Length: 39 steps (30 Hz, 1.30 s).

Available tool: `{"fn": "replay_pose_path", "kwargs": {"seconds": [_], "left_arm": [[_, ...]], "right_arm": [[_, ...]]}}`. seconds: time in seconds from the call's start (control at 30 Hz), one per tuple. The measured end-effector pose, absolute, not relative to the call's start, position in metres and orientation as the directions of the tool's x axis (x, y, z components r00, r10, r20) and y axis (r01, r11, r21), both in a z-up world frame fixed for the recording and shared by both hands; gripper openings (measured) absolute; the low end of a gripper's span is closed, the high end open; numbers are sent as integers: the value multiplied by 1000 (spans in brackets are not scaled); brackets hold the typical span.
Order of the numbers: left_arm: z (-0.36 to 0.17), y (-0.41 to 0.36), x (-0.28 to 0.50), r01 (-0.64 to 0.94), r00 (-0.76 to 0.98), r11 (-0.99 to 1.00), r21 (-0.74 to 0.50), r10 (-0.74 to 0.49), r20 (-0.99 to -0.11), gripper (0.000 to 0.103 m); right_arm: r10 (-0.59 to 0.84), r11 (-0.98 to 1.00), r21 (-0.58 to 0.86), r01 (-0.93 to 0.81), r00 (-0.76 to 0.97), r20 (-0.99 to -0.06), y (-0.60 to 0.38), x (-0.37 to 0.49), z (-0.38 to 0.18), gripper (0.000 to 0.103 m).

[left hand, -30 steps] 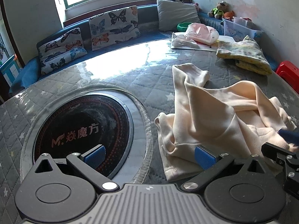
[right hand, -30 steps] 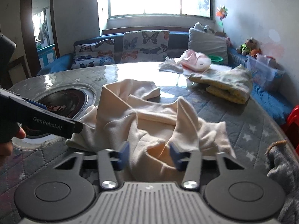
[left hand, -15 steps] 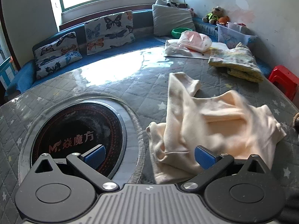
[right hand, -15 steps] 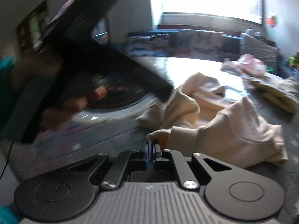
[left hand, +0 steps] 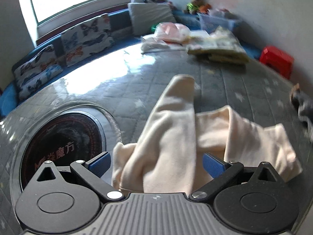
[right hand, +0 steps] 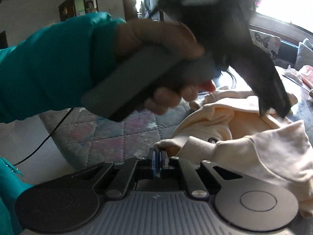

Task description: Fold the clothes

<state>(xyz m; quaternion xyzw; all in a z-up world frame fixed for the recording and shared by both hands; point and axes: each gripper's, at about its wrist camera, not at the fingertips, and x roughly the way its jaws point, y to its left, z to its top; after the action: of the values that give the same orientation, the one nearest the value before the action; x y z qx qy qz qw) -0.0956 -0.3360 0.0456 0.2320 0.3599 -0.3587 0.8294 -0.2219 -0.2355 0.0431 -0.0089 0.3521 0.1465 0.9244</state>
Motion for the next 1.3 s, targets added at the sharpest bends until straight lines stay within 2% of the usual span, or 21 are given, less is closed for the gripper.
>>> {"fn": "replay_pose_path", "kwargs": {"seconds": [0.13, 0.23, 0.33, 0.4, 0.5, 0.53, 0.6, 0.67, 0.7, 0.93, 1.07, 1.17, 1.23, 1.3], "left_arm": [[36, -335, -97, 777, 475, 611, 151, -413, -777, 85], [34, -328, -95, 783, 464, 606, 141, -419, -780, 65], [35, -320, -91, 784, 466, 606, 134, -433, -772, 45], [37, -315, -89, 784, 469, 606, 130, -442, -765, 27], [41, -304, -85, 778, 470, 618, 112, -455, -756, 17], [43, -300, -85, 777, 472, 621, 107, -462, -751, 16], [46, -290, -84, 772, 477, 627, 98, -471, -742, 14], [48, -280, -83, 764, 484, 639, 91, -473, -737, 14], [49, -274, -83, 758, 486, 647, 85, -474, -735, 14], [55, -217, -88, 712, 506, 700, 49, -463, -728, 14], [55, -180, -95, 682, 516, 731, 39, -443, -734, 14], [52, -158, -99, 662, 520, 749, 38, -422, -743, 14], [51, -148, -100, 646, 527, 762, 41, -407, -747, 18], [50, -140, -101, 641, 531, 766, 46, -400, -747, 27]], "right_arm": [[260, 960, 95, -263, 713, -651, -231, -220, 45, 3], [254, 963, 103, -249, 716, -651, -227, -225, 43, 4], [251, 966, 120, -229, 724, -643, -231, -226, 45, 10], [247, 969, 137, -208, 731, -636, -240, -230, 48, 15], [224, 975, 152, -164, 748, -625, -247, -232, 54, 35], [211, 977, 156, -145, 757, -618, -252, -233, 56, 42], [171, 984, 148, -102, 778, -604, -262, -234, 63, 43], [129, 989, 140, -56, 793, -595, -272, -233, 68, 55], [105, 990, 138, -28, 801, -590, -278, -231, 70, 56], [-81, 979, 103, 176, 799, -596, -328, -212, 76, 59], [-110, 978, 75, 196, 781, -614, -337, -191, 66, 59], [-75, 981, 93, 169, 779, -623, -338, -176, 60, 59], [-69, 985, 82, 152, 778, -624, -334, -163, 56, 59], [-52, 987, 86, 137, 773, -632, -331, -150, 52, 59]]}}
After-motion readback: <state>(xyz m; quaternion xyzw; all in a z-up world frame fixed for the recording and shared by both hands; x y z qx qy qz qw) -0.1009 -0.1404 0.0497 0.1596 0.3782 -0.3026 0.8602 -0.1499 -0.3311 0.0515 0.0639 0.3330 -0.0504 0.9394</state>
